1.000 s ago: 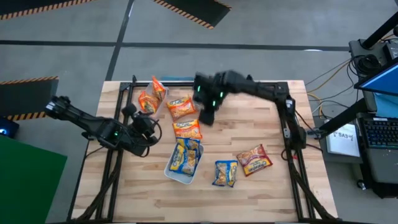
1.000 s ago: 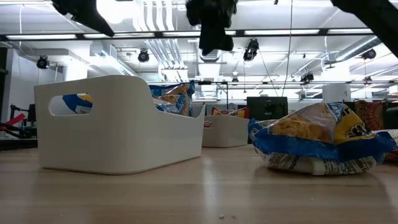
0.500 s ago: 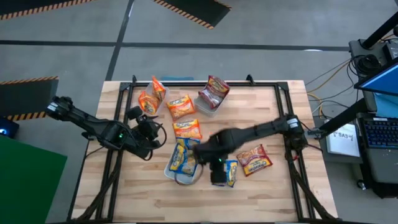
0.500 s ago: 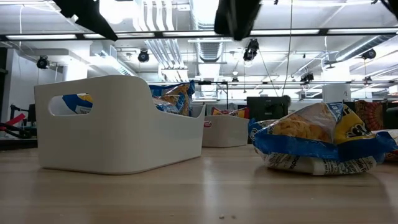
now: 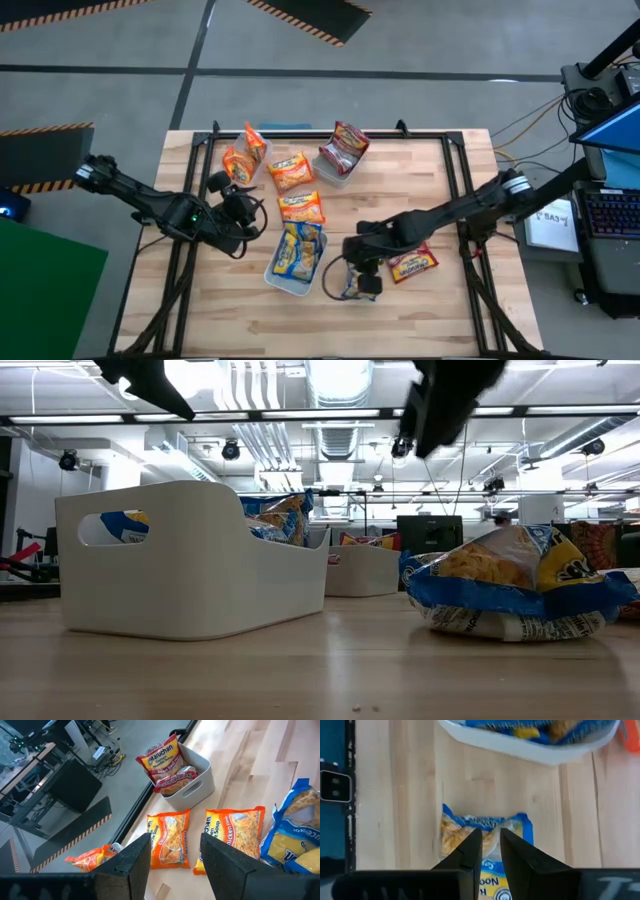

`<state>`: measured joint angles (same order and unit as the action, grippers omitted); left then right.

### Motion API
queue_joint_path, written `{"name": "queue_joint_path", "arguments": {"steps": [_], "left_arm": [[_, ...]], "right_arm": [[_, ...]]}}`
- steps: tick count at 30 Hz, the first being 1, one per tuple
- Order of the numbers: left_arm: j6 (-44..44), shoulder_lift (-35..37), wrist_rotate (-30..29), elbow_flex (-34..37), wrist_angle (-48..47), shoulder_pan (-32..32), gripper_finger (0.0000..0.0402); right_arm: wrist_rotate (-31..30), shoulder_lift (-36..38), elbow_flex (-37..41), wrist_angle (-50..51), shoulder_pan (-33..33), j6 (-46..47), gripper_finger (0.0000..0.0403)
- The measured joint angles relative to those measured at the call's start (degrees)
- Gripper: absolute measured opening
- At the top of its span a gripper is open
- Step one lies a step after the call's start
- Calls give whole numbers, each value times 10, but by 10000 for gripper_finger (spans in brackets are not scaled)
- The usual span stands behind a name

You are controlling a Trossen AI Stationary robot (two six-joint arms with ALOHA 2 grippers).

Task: Sort Maruchan noodles
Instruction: Put the blue noodle pack into the white bin

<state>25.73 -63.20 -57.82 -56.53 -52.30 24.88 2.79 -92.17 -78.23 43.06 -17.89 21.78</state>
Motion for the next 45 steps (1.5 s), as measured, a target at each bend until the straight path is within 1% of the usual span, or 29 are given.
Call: {"name": "queue_joint_path", "arguments": {"steps": [4, 7, 10, 12, 18, 21, 24, 28, 32, 34, 39, 42, 45], "left_arm": [[0, 0, 0, 0, 0, 0, 155], [-2, 0, 0, 0, 0, 0, 155], [-2, 0, -1, 0, 1, 0, 155], [-2, 0, -1, 0, 1, 0, 155], [-2, 0, -1, 0, 1, 0, 155], [-2, 0, -1, 0, 1, 0, 155], [-2, 0, -1, 0, 1, 0, 155], [-4, 0, -1, 0, 1, 0, 155], [-4, 0, -1, 0, 1, 0, 155], [-5, 0, -1, 0, 1, 0, 155], [-10, -1, -1, 0, 4, 0, 155], [-11, -2, -1, 0, 4, 0, 155], [-11, -2, -1, 0, 5, 0, 155]], "right_arm": [[1, 33, 84, -72, 0, 33, 59], [2, 40, 123, -97, 2, 60, 80], [1, 40, 151, -123, 3, 79, 119], [-1, 40, 167, -159, 3, 82, 151], [-28, 39, 207, -248, 6, 76, 244], [-30, 39, 228, -283, 10, 77, 277], [-35, 39, 256, -326, 12, 83, 296], [-54, 38, 283, -361, 13, 87, 300], [-58, 36, 313, -418, 13, 85, 292], [-58, 28, 323, -452, 13, 84, 286], [-58, -17, 328, -489, 13, 79, 273], [-58, -40, 328, -517, 13, 78, 258], [-58, -51, 327, -526, 13, 78, 231]]}}
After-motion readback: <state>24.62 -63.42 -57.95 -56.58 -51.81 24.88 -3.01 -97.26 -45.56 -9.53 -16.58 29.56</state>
